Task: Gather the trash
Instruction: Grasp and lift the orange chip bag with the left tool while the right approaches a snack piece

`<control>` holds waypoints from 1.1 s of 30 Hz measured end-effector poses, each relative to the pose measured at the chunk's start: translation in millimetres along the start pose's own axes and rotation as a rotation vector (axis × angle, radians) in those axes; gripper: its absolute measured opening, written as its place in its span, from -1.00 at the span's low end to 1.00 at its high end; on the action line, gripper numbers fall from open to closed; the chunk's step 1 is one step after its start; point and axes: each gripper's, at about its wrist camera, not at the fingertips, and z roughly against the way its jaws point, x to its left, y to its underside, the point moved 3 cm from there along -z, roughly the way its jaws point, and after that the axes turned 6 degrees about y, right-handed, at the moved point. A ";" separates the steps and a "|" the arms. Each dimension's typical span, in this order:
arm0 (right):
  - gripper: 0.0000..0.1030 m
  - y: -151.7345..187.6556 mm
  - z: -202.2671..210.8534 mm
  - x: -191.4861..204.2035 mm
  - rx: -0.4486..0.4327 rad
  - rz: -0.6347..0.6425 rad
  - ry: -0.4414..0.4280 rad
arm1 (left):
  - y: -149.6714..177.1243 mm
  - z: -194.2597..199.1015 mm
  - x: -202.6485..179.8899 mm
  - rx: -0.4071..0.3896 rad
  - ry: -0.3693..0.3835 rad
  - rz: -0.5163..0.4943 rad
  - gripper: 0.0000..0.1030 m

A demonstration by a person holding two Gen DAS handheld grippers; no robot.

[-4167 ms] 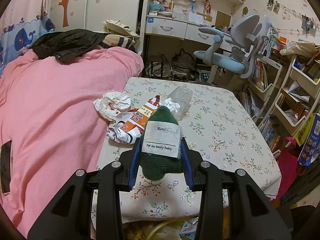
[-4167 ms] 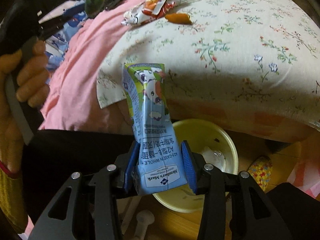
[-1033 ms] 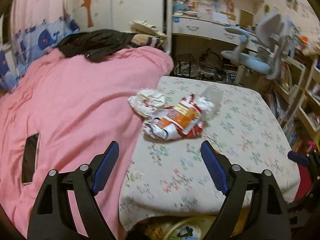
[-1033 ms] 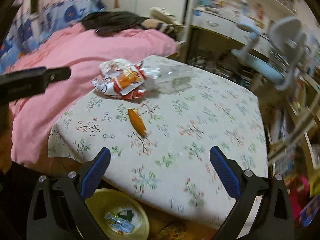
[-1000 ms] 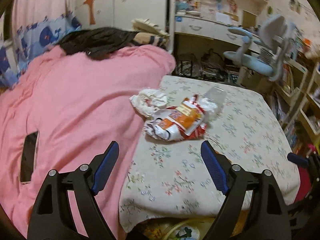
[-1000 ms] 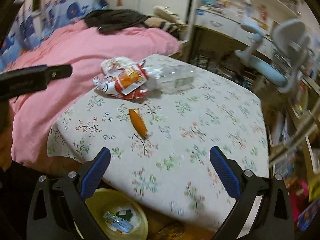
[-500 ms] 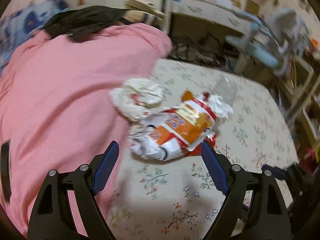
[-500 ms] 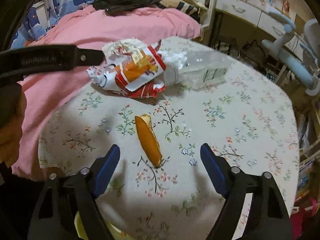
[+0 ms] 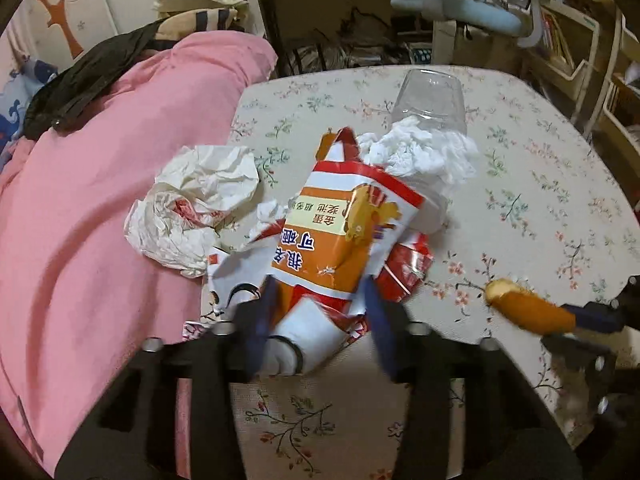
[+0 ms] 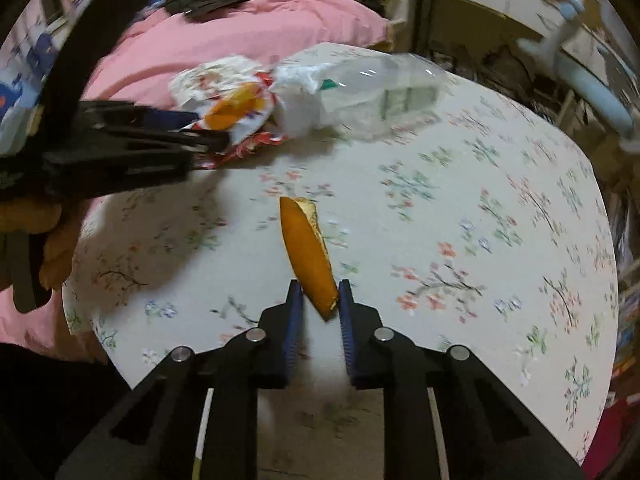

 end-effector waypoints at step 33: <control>-0.09 12.1 23.5 -49.9 -0.035 -0.164 -0.022 | 66.0 58.3 -13.0 0.061 0.293 0.321 -0.43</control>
